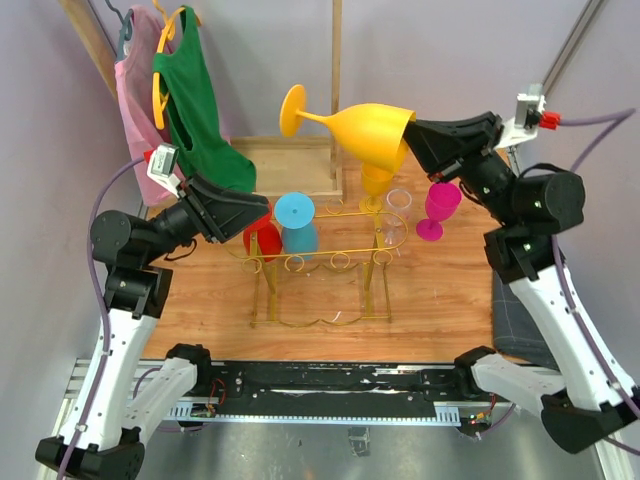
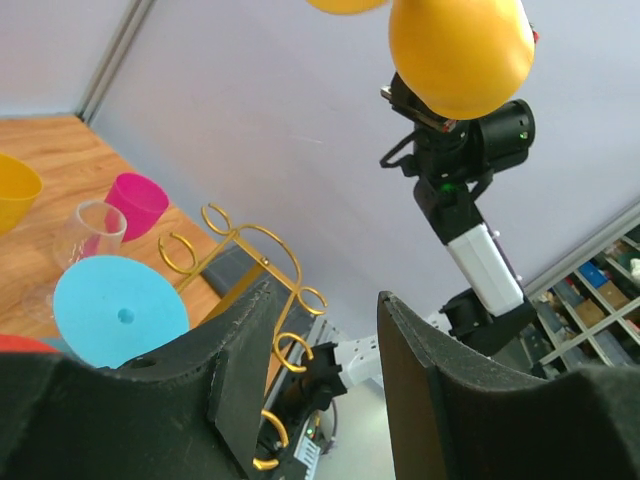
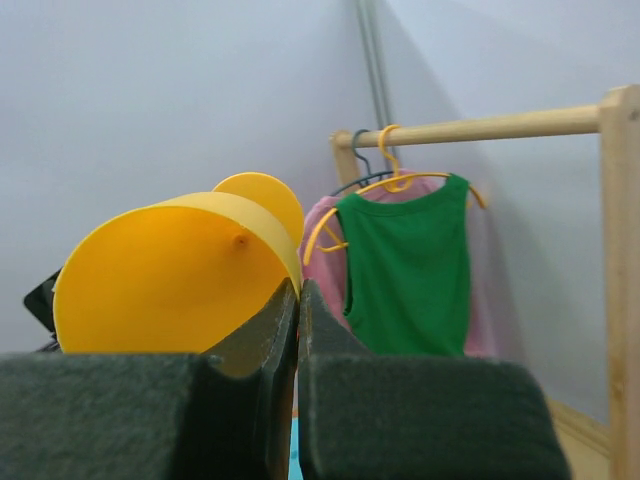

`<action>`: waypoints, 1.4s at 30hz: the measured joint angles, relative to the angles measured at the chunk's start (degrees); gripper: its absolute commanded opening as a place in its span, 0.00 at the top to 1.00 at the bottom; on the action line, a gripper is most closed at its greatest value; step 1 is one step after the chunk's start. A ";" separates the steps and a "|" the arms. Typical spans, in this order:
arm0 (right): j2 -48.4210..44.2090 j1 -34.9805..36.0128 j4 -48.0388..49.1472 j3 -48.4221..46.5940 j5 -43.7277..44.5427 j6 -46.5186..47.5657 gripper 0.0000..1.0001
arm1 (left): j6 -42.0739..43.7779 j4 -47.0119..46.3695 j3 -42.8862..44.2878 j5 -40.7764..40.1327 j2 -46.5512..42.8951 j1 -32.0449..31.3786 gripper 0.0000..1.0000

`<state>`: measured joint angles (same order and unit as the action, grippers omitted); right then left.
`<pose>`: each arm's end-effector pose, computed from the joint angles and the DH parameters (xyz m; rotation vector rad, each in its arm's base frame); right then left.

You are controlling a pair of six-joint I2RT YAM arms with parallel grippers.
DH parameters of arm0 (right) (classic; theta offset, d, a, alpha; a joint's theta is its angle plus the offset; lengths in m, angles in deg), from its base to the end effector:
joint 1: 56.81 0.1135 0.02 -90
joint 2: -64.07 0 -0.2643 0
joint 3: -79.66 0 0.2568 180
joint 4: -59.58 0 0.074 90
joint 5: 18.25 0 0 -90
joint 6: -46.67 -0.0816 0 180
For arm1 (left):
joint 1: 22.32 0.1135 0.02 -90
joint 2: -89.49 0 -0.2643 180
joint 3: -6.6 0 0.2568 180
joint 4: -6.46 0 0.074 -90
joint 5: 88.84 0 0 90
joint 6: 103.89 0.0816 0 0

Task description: Place the wine glass upside down on the wine glass rack

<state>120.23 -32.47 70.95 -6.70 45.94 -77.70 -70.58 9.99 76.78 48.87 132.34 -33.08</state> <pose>0.1722 0.1169 0.5600 -0.3698 0.9162 1.1355 0.1580 -0.0915 0.4632 0.2813 1.4228 -1.4637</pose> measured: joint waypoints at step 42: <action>33.40 -6.25 60.61 -7.65 -22.01 -60.65 0.99 | -58.36 -76.96 -4.50 -6.01 26.73 0.02 0.38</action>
<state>153.63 -38.72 131.56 -14.35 23.93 -138.35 -128.93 -66.96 72.27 42.86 159.08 -33.06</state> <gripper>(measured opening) 0.015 0.611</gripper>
